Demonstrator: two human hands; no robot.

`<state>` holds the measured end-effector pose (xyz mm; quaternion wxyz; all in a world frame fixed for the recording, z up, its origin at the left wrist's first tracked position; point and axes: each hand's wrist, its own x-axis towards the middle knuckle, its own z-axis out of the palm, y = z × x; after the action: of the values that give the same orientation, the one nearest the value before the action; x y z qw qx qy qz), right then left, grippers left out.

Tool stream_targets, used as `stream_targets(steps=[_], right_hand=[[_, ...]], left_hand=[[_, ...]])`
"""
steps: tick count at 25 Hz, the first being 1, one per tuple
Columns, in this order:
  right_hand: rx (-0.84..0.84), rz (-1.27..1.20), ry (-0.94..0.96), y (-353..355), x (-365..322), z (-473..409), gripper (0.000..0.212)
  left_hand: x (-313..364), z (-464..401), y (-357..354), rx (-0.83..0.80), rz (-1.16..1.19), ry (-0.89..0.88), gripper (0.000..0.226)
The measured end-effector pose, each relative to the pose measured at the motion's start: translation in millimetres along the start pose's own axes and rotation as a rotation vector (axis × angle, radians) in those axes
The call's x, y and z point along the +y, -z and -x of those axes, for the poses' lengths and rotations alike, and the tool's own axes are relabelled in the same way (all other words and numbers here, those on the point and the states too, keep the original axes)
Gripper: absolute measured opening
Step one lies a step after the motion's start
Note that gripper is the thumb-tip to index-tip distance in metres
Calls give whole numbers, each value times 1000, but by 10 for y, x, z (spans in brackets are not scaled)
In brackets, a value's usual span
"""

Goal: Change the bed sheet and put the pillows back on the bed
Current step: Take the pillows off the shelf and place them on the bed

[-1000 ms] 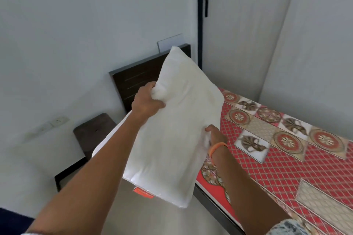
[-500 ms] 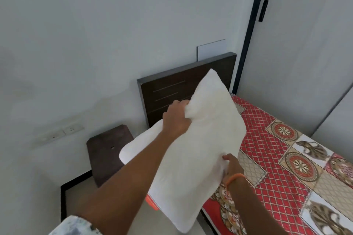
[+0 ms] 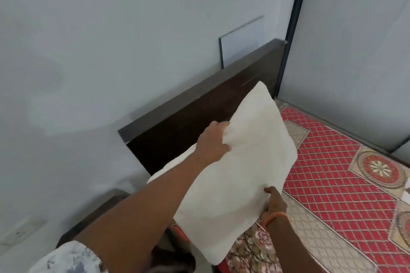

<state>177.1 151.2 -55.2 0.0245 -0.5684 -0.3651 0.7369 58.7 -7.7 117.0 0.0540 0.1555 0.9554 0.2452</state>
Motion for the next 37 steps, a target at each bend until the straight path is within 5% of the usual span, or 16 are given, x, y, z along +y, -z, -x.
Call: stream_targets(steps=[8,12,16,25,31,37], right_hand=[[85,-24,65,-1636,-388,-1899,41],[137,51,38,-2062,-342,-2446,47],[140,154,-37,-2095,-289,-2692,49],[44,260,10,-1699,-624,-1962,84],[-72,86,20,-1080,-620,-541,19],[79,-144,149,109,-148,859,17]], left_hand=[[-787,-2403,-812,-122,6,12,71],[-1159,-2829,-1150,-185,5,20,79],[-1259,-2869,-1333,-214,-282,-52,89],[-1212,-2271,-1001,-210,-544,-45,82],[-800,-1060,-555,-156,-266,-38,73],[-107,373,-481,-184,180,-128,63]])
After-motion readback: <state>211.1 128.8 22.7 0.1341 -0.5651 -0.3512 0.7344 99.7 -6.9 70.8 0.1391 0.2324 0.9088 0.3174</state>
